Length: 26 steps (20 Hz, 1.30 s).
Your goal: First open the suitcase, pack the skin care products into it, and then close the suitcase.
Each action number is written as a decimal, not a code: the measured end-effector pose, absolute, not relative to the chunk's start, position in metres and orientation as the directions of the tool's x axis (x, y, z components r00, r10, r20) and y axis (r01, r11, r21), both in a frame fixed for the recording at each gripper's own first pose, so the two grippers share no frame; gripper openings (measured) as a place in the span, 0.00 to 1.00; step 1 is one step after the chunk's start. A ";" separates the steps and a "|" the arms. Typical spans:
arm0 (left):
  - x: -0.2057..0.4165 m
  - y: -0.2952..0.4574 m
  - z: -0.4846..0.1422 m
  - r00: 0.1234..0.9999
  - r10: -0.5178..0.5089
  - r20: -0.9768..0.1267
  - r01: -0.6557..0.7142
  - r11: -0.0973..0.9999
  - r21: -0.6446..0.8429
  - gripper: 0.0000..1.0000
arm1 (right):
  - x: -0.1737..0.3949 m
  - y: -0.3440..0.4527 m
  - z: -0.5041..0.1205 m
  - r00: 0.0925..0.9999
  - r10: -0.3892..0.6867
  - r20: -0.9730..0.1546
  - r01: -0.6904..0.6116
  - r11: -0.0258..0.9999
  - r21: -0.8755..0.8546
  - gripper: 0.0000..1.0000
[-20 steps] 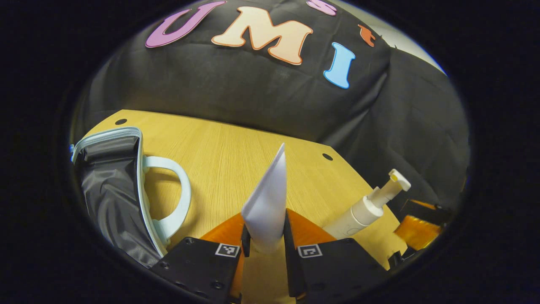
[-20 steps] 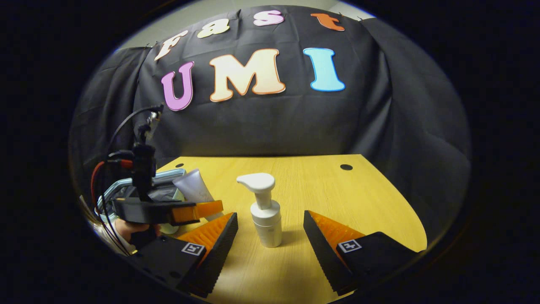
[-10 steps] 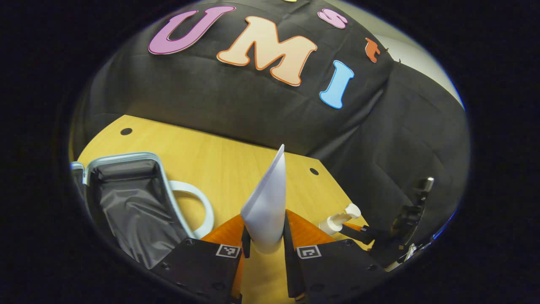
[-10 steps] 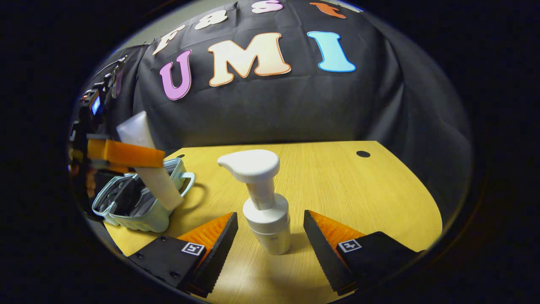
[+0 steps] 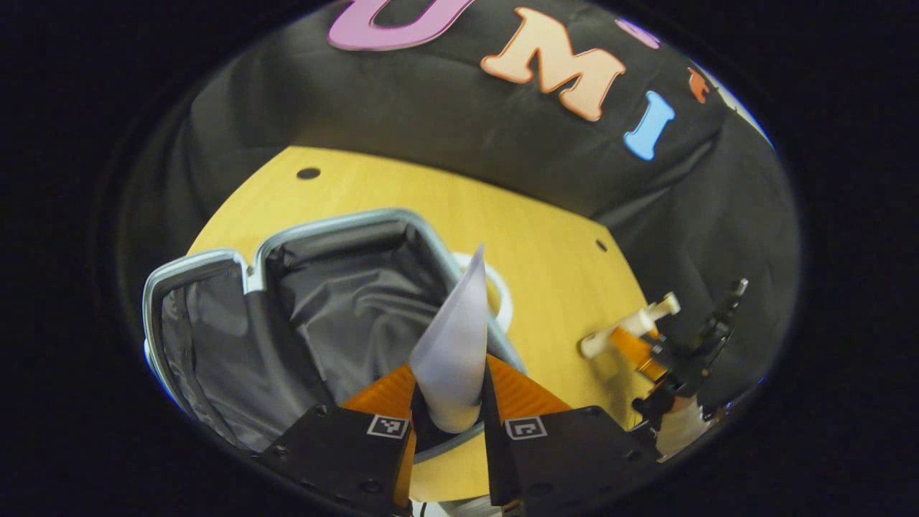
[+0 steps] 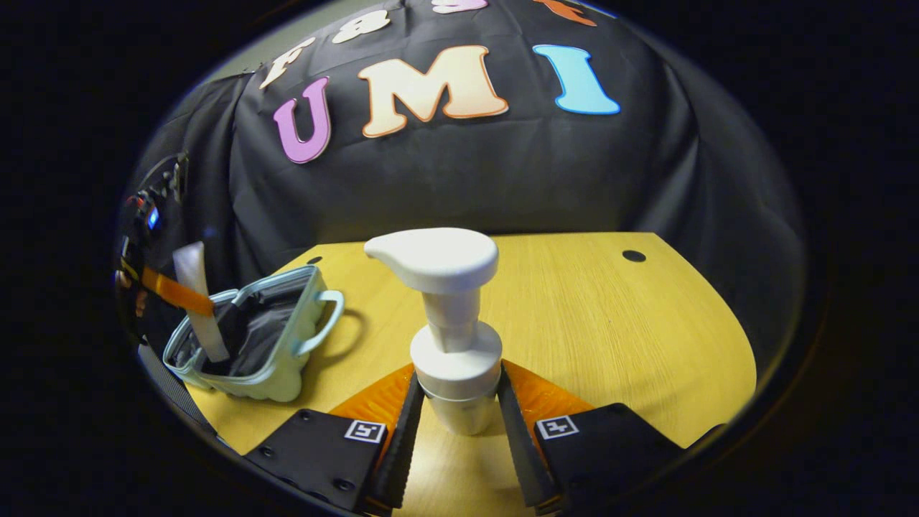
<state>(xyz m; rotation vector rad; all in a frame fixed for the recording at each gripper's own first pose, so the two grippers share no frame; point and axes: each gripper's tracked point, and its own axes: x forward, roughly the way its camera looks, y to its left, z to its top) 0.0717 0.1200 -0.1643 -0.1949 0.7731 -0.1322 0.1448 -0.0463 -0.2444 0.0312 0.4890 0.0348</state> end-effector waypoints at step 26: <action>-0.007 0.282 -0.088 0.885 -0.002 -0.466 -0.238 0.859 -0.454 0.95 | 0.160 0.243 -0.290 0.524 0.377 -0.764 -0.408 0.898 0.164 0.61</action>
